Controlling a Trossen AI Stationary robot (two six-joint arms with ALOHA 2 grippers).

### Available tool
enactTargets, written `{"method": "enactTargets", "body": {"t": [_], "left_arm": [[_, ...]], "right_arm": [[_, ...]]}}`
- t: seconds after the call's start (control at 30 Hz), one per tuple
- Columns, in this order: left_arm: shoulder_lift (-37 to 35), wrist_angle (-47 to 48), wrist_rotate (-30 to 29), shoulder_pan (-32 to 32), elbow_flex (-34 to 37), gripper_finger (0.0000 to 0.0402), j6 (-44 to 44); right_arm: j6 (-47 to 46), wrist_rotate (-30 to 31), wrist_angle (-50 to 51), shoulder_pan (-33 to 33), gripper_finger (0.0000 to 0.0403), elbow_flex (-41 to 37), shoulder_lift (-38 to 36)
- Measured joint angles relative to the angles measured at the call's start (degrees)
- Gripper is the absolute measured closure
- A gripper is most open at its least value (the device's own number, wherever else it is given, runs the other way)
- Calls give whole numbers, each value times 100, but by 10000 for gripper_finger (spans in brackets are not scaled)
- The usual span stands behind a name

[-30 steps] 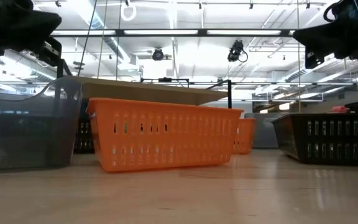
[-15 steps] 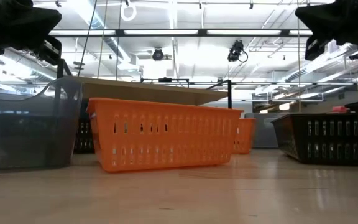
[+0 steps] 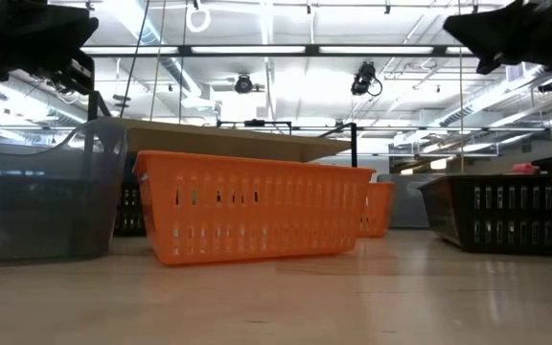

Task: Stack baskets on shelf by color
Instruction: Put the top black bin on the shelf

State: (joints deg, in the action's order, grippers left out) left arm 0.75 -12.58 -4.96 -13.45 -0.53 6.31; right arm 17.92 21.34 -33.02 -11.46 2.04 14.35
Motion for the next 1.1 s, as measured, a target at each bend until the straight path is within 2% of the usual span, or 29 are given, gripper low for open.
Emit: {"method": "enactTargets", "body": {"t": [0.13,0.27,0.33,0.4,0.57,0.73,0.87,1.0,1.1], "left_arm": [[1,-64,-344,0,2,310,-64],[4,-679,-493,0,2,289,-549],[2,-1093,-497,4,2,281,-721],[3,-1125,-628,4,-65,274,-921],[390,-331,-1241,4,-770,260,-1246],[1430,332,-1827,17,-1791,252,-1553],[2471,628,-2226,33,-2615,248,-1832],[3466,971,-2223,240,-3480,248,-2354],[4051,1365,-2224,529,-4070,248,-2390]], "right_arm": [[-53,617,860,117,285,638,117],[-357,646,1922,248,219,1636,625],[-495,665,2443,326,196,2193,994],[-648,709,3081,412,182,2770,1420],[-1326,772,5202,717,176,4234,2556],[-2355,592,7300,920,182,5222,3633],[-3129,473,8146,991,180,5436,4388],[-3551,463,8743,1058,169,5434,5126],[-3943,456,9191,1112,162,5434,5682]]}}
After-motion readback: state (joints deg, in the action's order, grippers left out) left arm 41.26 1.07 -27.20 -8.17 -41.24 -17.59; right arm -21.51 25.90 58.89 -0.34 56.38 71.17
